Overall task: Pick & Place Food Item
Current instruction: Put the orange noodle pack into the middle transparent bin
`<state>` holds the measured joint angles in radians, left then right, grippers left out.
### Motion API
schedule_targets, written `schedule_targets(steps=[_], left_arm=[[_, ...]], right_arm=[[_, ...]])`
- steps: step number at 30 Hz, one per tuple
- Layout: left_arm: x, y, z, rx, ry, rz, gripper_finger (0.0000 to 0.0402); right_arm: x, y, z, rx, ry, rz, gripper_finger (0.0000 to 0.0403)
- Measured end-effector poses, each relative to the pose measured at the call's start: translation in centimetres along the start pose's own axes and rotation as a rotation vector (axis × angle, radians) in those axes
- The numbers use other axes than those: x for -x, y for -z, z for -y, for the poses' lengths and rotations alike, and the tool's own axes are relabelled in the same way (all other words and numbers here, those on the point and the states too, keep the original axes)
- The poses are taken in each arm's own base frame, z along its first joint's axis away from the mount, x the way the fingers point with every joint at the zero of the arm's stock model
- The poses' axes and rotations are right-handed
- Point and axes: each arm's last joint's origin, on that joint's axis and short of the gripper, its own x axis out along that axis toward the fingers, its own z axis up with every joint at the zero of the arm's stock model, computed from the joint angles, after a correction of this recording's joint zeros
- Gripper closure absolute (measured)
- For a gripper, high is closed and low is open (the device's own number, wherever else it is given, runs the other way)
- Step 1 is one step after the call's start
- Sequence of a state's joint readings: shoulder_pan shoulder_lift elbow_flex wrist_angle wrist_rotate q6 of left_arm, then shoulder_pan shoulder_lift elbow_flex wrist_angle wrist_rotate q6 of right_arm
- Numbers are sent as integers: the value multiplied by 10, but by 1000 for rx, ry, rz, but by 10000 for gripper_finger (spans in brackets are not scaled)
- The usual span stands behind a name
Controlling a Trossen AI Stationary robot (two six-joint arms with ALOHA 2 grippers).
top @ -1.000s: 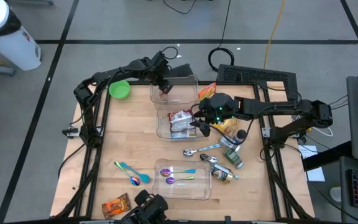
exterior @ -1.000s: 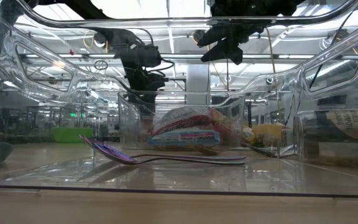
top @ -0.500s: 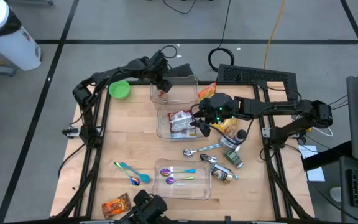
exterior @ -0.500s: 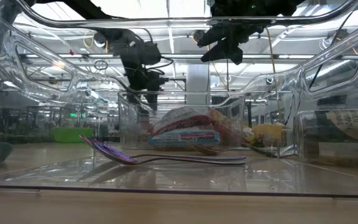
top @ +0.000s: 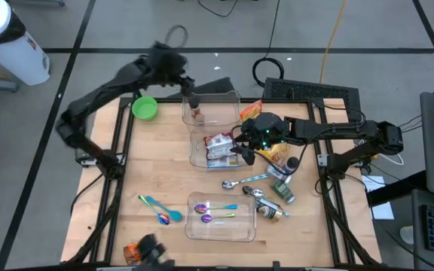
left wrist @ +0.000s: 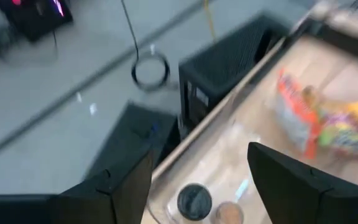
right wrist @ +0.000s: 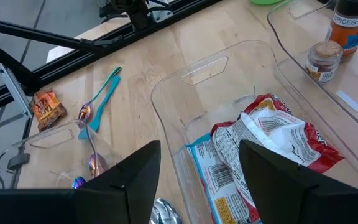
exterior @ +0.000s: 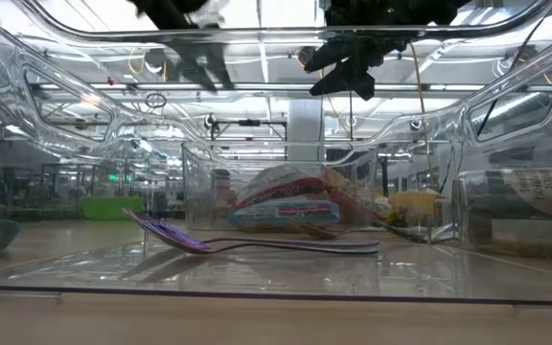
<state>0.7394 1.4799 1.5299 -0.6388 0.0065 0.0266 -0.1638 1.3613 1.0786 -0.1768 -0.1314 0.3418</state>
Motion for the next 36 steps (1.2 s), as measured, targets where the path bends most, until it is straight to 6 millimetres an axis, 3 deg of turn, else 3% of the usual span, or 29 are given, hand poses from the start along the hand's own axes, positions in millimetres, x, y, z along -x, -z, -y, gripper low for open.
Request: schedule_targets(steps=[4, 8, 14, 17, 23, 30, 36], left_arm=[[70, -10, 0, 19, 0, 172, 144], [126, -5, 5, 56, 69, 263, 140], [188, 26, 15, 67, 199, 221, 150], [205, 49, 19, 93, 224, 195, 155], [199, 104, 29, 246, 370, 247, 156], [150, 172, 51, 420, 623, 318, 156], [114, 205, 79, 504, 812, 422, 156]], right_arm=[[0, 0, 0, -21, 0, 0, 193], [0, -1, 0, -46, -5, 13, 193], [0, -5, -3, -102, -25, 55, 193], [0, -7, -6, -126, -32, 83, 193], [-1, -10, -19, -137, 13, 182, 193], [-7, -6, -32, -146, 50, 238, 193], [-22, 3, -37, -221, 41, 207, 193]])
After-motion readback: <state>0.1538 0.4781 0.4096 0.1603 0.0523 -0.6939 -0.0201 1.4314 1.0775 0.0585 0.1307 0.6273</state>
